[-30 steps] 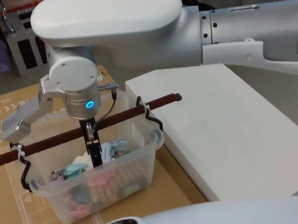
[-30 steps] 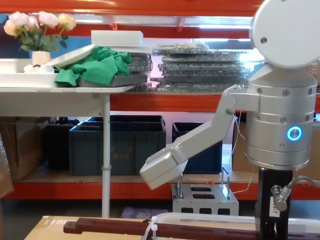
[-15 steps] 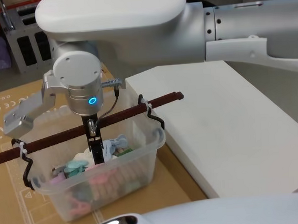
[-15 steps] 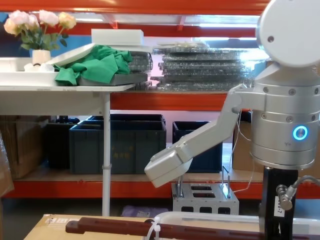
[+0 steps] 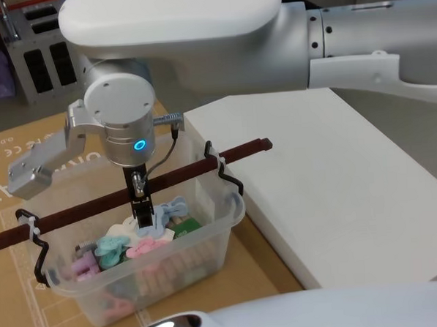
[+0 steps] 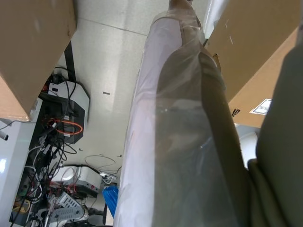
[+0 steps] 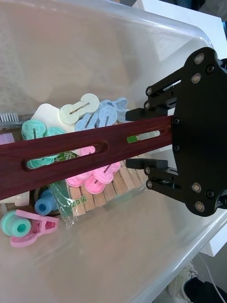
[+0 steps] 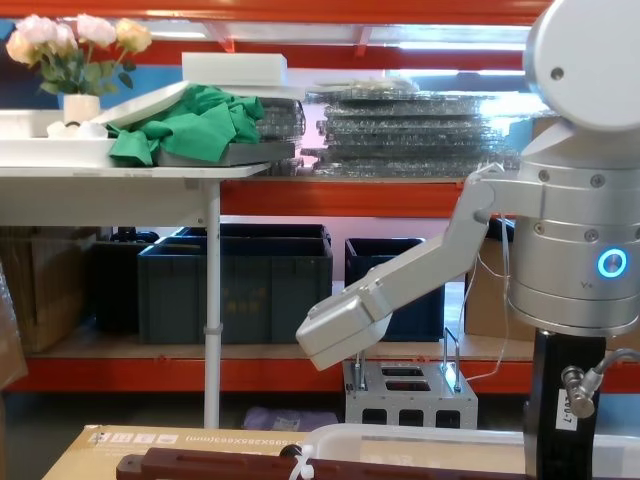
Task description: Use one hand to grasp the basket and place it at the designated location.
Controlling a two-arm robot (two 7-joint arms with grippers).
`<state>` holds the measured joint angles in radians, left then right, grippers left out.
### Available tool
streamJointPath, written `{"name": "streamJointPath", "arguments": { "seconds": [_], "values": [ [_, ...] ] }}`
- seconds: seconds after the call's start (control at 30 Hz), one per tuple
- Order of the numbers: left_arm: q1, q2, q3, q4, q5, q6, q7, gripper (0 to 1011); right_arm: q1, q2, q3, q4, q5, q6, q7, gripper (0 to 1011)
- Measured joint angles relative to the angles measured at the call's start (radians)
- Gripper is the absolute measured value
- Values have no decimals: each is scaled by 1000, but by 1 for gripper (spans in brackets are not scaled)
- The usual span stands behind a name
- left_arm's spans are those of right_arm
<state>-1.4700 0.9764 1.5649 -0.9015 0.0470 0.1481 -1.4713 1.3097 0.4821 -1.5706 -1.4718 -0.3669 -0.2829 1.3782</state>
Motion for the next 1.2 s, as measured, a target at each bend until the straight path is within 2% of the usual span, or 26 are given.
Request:
{"name": "streamJointPath", "arguments": {
  "seconds": [0.1,0.13,0.23,0.27,0.37,0.8,0.9,1.0,1.07,1.2],
  "values": [
    [0,0,0,0,0,0,0,0,0,1,2,-1,0,0,0,413],
    [0,0,0,0,0,0,0,0,-1,1,3,-2,0,1,0,351],
    [0,0,0,0,0,0,0,0,-1,1,3,-2,0,1,0,294],
    [0,0,0,0,0,0,0,0,-1,2,4,-2,0,1,0,237],
    [0,0,0,0,0,0,0,0,-2,2,4,-2,-1,1,0,147],
    [0,0,0,0,0,0,0,0,-4,5,10,5,0,-4,-2,66],
    [0,0,0,0,0,0,0,0,-1,16,15,1,1,-10,-3,45],
    [0,0,0,-1,0,0,0,0,5,30,23,-5,19,-20,-3,8],
    [0,0,0,1,1,0,0,0,22,66,52,-7,57,-38,-1,4],
    [0,0,0,0,0,0,0,0,39,90,81,-6,98,-53,1,4]
  ]
}}
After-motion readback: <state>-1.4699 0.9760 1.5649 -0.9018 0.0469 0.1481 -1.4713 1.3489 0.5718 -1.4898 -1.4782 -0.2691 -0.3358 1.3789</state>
